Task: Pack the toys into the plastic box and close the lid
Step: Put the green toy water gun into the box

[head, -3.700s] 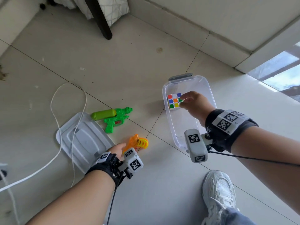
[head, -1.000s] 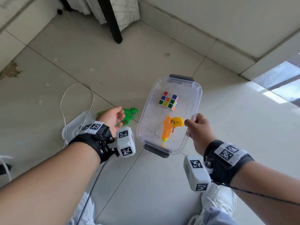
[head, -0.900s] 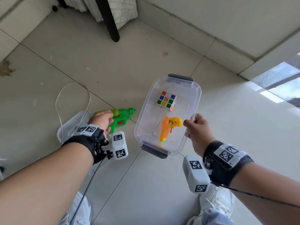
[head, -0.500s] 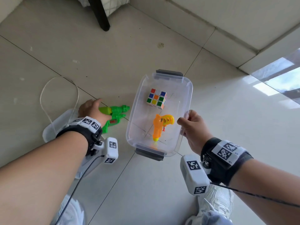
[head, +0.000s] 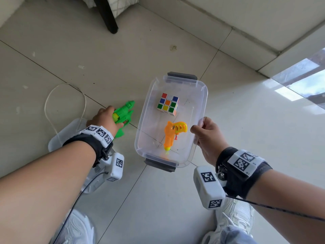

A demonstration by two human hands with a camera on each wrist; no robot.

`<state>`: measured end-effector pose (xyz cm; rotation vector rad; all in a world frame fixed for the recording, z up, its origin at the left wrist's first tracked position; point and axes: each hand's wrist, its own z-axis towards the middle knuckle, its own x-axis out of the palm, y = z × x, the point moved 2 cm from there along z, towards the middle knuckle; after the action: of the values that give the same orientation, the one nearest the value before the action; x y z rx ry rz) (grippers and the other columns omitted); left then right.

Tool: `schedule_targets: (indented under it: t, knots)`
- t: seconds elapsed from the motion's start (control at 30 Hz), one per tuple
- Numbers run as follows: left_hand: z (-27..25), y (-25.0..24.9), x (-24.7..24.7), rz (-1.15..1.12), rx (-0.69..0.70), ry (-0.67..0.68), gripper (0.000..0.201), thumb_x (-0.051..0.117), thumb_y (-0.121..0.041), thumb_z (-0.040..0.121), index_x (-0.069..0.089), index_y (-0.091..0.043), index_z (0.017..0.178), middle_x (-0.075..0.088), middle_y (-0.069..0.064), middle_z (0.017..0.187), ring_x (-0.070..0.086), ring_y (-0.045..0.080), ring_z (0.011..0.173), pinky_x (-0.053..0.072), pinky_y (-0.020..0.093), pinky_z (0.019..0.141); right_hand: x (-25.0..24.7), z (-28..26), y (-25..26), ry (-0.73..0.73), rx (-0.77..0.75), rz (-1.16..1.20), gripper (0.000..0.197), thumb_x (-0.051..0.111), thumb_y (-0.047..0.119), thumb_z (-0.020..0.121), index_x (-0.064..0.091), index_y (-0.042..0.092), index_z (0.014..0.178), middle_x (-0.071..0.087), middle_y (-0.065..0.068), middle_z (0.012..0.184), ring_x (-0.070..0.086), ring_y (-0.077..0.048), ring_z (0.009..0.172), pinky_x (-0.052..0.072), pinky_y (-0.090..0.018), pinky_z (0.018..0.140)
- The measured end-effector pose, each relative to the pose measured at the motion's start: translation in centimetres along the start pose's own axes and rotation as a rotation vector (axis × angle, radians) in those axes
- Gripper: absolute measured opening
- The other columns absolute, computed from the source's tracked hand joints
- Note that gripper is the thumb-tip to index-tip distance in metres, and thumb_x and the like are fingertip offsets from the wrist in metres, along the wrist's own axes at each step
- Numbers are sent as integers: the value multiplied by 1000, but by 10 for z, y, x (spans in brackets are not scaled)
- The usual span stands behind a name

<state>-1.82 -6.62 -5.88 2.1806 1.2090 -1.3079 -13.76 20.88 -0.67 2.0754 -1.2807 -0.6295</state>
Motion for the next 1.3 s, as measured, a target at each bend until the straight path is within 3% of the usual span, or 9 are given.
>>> schedule_targets:
  t: [0.2,0.3,0.43,0.5,0.6,0.7,0.83,0.97,1.3]
  knots:
    - [-30,-22,-56,-443,-26,-225,46,60,-28,91,45,-5,127,61,19,123,58,38,107,42,35,82,3,-7,5,2,-9,21,28,51,-3,78,36,19,67,36,-7,70,34,-20,63,35,-36,62]
    - [-62,-44,-83,-688,120,-337,50,57,-20,94,35,-8,137,56,3,124,56,21,98,37,14,74,4,-10,7,-8,-33,25,32,50,-5,81,35,20,66,33,2,62,30,-13,54,31,-27,56]
    - [-93,-79,-80,-779,230,-246,47,55,-13,94,36,-10,137,55,-6,106,54,-2,74,36,-4,59,7,-13,9,-22,-60,-10,28,50,-1,81,37,20,69,38,1,69,32,-14,58,30,-27,56]
    - [-101,-95,-63,-735,229,-163,45,56,-13,94,39,-11,135,57,-4,105,56,5,76,38,6,58,9,-13,8,-34,-68,-35,28,49,1,79,37,22,66,39,-2,70,31,-16,58,28,-28,53]
    - [-104,-111,-34,-658,149,-43,45,56,-17,93,41,-17,136,61,3,121,59,25,99,37,19,75,14,-14,4,-50,-57,-56,20,50,3,76,41,19,69,45,-9,75,38,-20,63,31,-33,57]
    - [-104,-119,-10,-608,52,85,45,52,-22,95,40,-21,138,58,5,133,58,28,115,46,31,94,18,-15,-2,-53,-44,-120,20,50,5,75,41,21,68,51,-11,80,43,-21,66,36,-33,58]
    - [-104,-118,9,-580,-18,161,40,48,-22,98,39,-20,137,59,-1,117,64,17,80,48,19,65,23,-16,-10,-34,-28,-208,17,52,7,78,44,20,72,55,-8,83,44,-20,66,37,-28,57]
    - [-104,-108,23,-575,-121,163,44,51,-22,96,39,-22,138,47,12,134,59,32,110,41,26,84,25,-19,-15,-1,-16,-236,18,52,5,80,43,18,73,52,-4,86,39,-19,61,30,-24,50]
    - [-112,-97,38,-603,-127,126,46,58,-16,90,46,-30,132,48,8,123,52,20,89,39,23,81,24,-15,-17,-20,6,-288,21,54,3,81,42,17,71,47,1,73,38,-14,57,31,-22,48]
